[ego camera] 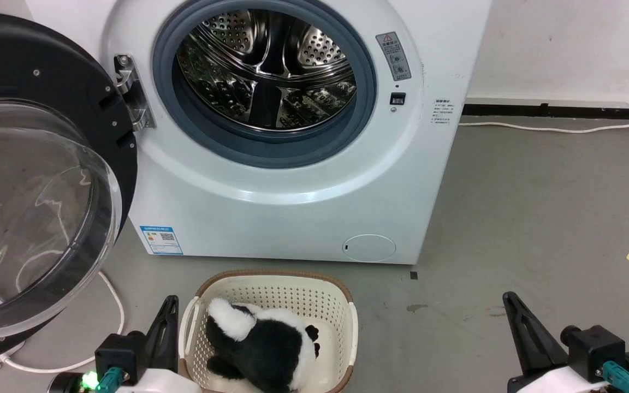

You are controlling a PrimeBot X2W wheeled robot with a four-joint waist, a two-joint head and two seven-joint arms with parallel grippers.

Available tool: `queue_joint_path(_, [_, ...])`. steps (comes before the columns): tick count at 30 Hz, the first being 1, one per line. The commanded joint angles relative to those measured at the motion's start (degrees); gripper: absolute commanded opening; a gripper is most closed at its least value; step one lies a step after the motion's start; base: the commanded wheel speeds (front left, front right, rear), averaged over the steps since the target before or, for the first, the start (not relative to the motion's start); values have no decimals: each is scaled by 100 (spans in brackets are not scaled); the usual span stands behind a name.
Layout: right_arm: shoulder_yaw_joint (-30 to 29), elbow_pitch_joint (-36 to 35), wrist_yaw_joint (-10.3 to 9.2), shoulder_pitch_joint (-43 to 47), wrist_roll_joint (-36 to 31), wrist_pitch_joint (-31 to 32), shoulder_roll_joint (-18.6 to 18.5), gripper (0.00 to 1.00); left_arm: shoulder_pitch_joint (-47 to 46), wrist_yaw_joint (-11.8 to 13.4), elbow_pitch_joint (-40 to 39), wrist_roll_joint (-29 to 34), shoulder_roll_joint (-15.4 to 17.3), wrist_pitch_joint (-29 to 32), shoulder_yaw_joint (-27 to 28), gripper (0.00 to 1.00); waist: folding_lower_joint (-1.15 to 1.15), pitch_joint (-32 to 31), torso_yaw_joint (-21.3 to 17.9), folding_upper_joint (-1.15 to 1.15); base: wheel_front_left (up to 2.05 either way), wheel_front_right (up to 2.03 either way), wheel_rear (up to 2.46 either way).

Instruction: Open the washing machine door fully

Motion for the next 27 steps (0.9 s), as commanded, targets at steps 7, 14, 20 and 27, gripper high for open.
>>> queue_joint_path(7, [26,-42,-3,-143,-55,95,7,0,-131,69,-84,91,-48,120,-14,0,0,13,-15,0,0,0,0])
queue_joint_path(14, [40,-50,-3,-196,-81,177,7,0,-170,102,-123,142,-65,201,-23,0,0,26,-31,0,0,0,0])
queue_joint_path(20, [52,-57,-3,-242,-103,248,8,0,-204,131,-156,186,-80,271,-31,0,0,38,-44,0,0,0,0])
queue_joint_path(27, [66,-66,-4,-295,-128,330,8,0,-243,164,-195,238,-97,353,-39,0,0,51,-59,0,0,0,0])
